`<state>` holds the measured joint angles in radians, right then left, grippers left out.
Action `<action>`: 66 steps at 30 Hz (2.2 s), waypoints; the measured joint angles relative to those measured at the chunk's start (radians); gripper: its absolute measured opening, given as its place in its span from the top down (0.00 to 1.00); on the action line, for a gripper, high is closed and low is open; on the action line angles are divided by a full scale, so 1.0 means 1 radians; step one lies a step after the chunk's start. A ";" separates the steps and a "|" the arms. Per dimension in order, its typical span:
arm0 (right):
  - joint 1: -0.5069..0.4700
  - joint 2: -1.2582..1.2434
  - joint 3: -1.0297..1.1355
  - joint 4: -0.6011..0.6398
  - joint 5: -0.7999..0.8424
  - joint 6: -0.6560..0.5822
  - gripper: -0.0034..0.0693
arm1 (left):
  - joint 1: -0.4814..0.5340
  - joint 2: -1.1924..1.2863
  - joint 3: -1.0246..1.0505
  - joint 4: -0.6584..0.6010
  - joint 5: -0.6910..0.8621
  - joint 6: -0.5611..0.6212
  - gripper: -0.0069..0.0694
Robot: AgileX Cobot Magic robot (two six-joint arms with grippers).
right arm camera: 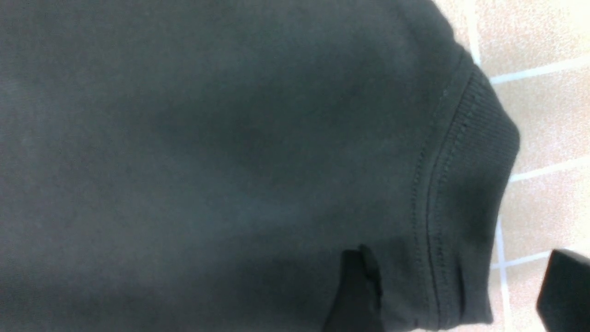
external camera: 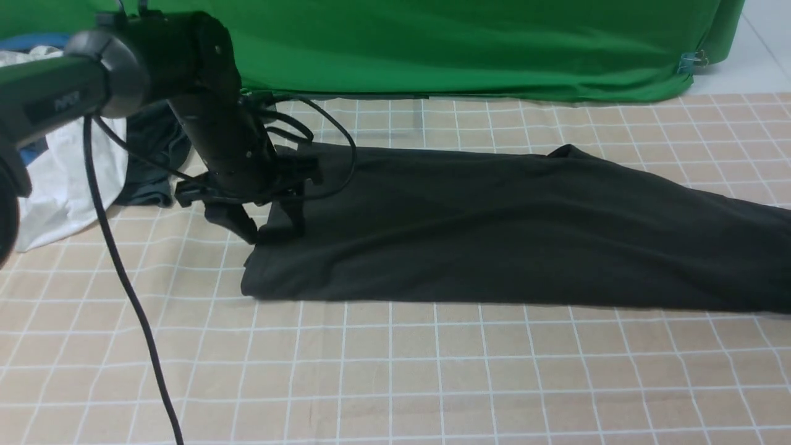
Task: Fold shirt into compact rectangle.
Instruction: 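Pull the folded dark garment lengthwise by its ends to straighten it flat on the table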
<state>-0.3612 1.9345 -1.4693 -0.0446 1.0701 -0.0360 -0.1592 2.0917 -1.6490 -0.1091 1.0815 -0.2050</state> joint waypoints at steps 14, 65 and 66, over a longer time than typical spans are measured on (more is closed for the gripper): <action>0.000 0.000 0.000 0.023 0.000 0.000 0.23 | 0.000 0.062 -0.014 -0.028 0.024 -0.008 0.38; 0.068 0.135 -0.001 0.137 -0.127 -0.115 0.04 | 0.002 -0.381 0.181 0.178 0.063 -0.164 0.80; 0.068 0.136 -0.001 0.137 -0.126 -0.115 0.05 | 0.002 -0.393 0.181 0.160 0.061 -0.157 0.82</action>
<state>-0.2928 2.0702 -1.4701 0.0919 0.9440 -0.1514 -0.1571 1.6991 -1.4685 0.0510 1.1428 -0.3624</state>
